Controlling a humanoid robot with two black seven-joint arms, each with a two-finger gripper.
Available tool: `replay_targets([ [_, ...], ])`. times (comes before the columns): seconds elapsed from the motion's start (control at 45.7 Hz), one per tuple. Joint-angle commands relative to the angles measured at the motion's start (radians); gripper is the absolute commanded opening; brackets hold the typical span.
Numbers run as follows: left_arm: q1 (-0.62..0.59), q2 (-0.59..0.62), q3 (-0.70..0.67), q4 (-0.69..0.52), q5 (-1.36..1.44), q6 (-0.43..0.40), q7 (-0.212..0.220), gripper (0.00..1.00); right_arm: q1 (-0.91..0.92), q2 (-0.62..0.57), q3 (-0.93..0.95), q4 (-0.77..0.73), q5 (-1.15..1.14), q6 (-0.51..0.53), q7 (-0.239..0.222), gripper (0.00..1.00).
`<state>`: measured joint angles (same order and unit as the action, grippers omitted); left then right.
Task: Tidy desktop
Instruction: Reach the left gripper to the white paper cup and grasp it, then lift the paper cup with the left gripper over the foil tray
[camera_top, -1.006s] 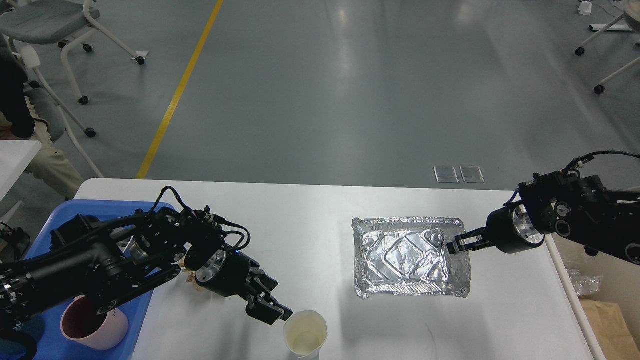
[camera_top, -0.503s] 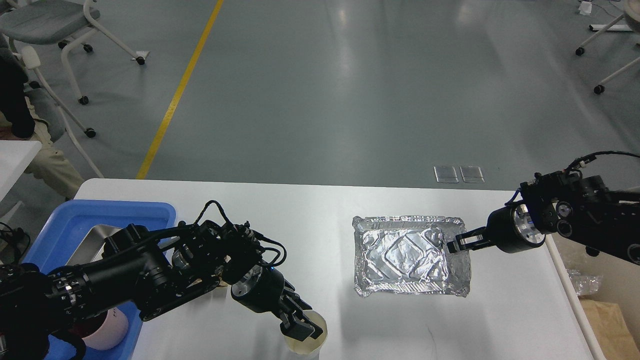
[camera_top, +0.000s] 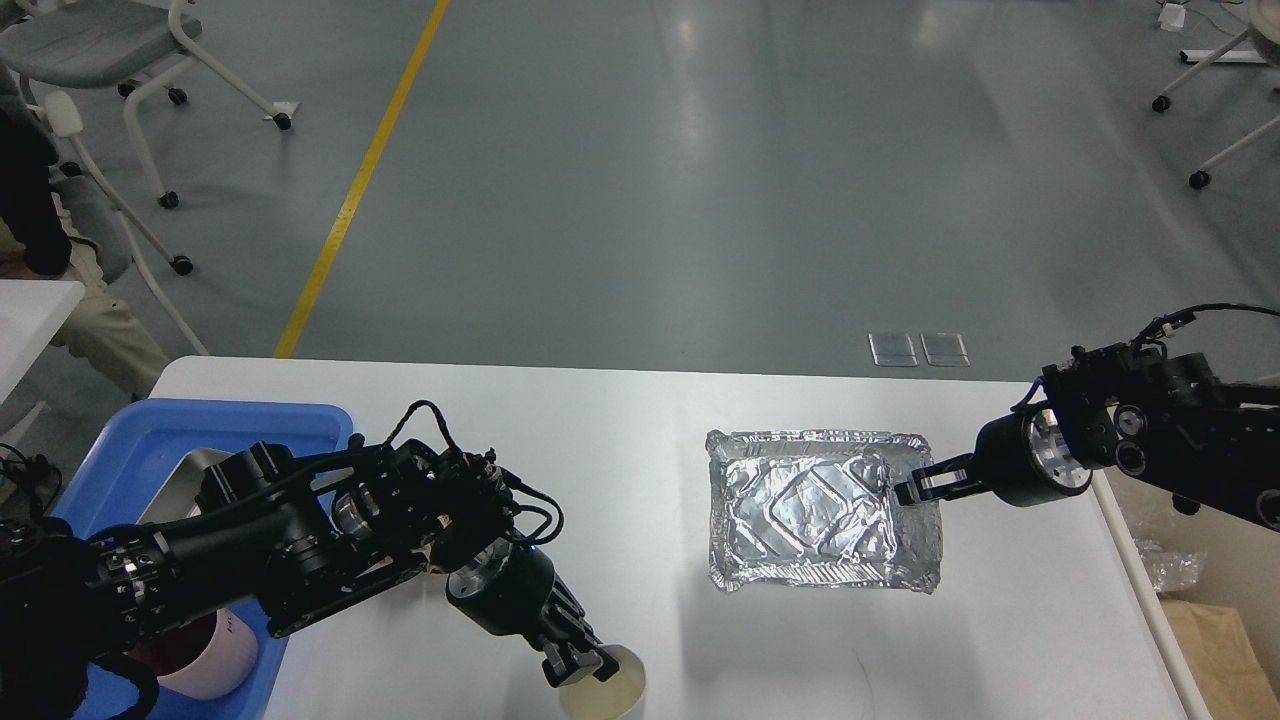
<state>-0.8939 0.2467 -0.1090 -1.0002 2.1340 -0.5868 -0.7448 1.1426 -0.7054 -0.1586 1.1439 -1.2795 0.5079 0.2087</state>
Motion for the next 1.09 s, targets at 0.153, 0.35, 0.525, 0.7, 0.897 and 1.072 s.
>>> replay_targets([
  [0.153, 0.004, 0.063, -0.001, -0.003, 0.001, 0.007, -0.018, 0.01, -0.003, 0.003, -0.001, -0.001, 0.000, -0.006, 0.000, 0.00],
  [0.35, 0.004, 0.172, -0.004, -0.052, 0.001, 0.016, -0.041, 0.01, -0.003, 0.006, -0.004, -0.003, 0.000, -0.005, 0.000, 0.00],
  [0.525, 0.012, 0.330, -0.017, -0.141, -0.003, 0.027, -0.047, 0.02, -0.003, 0.004, -0.003, -0.003, 0.000, -0.006, 0.000, 0.00],
  [0.7, 0.030, 0.416, -0.124, -0.144, -0.089, 0.082, -0.044, 0.03, -0.003, 0.001, -0.003, -0.003, 0.000, -0.006, 0.000, 0.00],
  [0.897, 0.093, 0.462, -0.323, -0.161, -0.304, 0.073, -0.044, 0.04, -0.003, 0.007, -0.001, -0.001, 0.000, -0.006, 0.000, 0.00],
  [1.072, 0.122, 0.471, -0.419, -0.227, -0.443, 0.068, -0.045, 0.04, 0.000, 0.012, -0.001, -0.001, 0.000, -0.006, 0.000, 0.00],
])
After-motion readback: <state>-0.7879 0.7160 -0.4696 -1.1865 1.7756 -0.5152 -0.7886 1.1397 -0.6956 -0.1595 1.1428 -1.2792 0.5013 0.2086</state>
